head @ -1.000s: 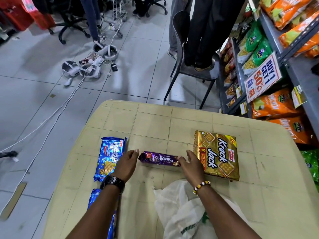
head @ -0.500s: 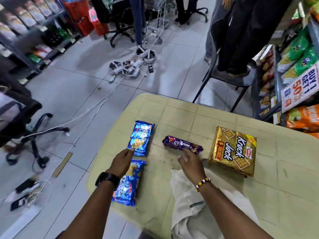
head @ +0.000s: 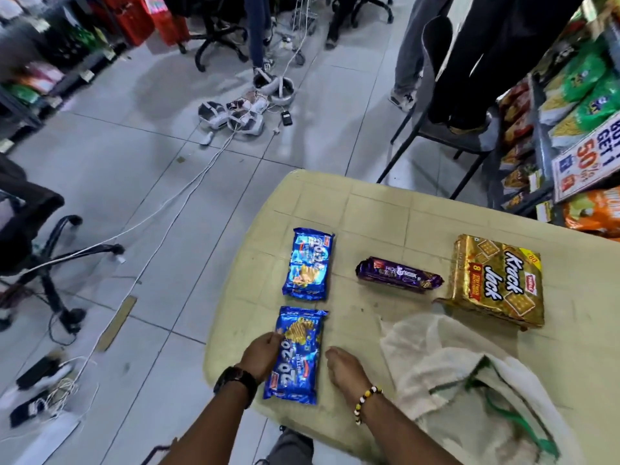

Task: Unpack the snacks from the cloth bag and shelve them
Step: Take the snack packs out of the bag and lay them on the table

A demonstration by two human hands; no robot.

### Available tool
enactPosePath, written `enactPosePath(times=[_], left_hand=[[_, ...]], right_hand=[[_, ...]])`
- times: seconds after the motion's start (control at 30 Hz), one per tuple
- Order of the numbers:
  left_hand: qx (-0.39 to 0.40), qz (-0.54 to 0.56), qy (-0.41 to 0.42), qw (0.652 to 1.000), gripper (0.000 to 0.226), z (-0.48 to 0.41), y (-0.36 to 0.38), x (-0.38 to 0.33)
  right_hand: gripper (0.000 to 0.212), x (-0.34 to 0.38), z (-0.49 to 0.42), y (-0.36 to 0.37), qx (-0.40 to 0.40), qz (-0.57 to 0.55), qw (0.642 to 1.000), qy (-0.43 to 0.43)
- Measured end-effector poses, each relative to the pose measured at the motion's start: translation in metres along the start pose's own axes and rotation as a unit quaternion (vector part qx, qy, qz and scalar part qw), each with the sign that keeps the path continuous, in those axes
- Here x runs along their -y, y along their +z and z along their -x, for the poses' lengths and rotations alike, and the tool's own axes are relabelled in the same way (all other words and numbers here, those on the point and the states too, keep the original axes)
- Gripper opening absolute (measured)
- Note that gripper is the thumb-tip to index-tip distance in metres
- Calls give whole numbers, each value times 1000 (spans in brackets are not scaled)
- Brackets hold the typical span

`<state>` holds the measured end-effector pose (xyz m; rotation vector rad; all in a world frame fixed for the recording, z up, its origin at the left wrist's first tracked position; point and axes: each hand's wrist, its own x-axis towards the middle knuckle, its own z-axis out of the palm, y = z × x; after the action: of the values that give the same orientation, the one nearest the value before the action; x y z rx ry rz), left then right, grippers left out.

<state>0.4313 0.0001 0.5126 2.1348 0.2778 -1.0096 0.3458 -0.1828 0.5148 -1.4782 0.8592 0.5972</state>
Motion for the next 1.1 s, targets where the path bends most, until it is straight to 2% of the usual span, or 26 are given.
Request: enactPosePath(times=[0.23, 0.37, 0.57, 0.7, 0.77, 0.97, 1.1], left_hand=[[60, 145, -38, 987, 57, -7, -18, 10], [67, 193, -24, 979, 55, -8, -32, 4], [55, 181, 51, 981, 59, -22, -61, -57], [41, 178, 76, 980, 70, -43, -81, -114], [37, 184, 71, 980, 74, -53, -86, -138], [59, 160, 44, 984, 73, -96, -82, -165], [66, 154, 23, 986, 67, -116, -69, -158]], right_hand=[[22, 14, 2, 36, -19, -119, 992, 41], [21, 24, 19, 33, -30, -138, 990, 12], [25, 97, 19, 20, -66, -128, 986, -88], [30, 145, -6, 7, -99, -127, 981, -110], [42, 163, -19, 2, -115, -111, 981, -110], [48, 179, -60, -5, -152, -105, 978, -94], [39, 172, -81, -8, -158, -91, 982, -56]])
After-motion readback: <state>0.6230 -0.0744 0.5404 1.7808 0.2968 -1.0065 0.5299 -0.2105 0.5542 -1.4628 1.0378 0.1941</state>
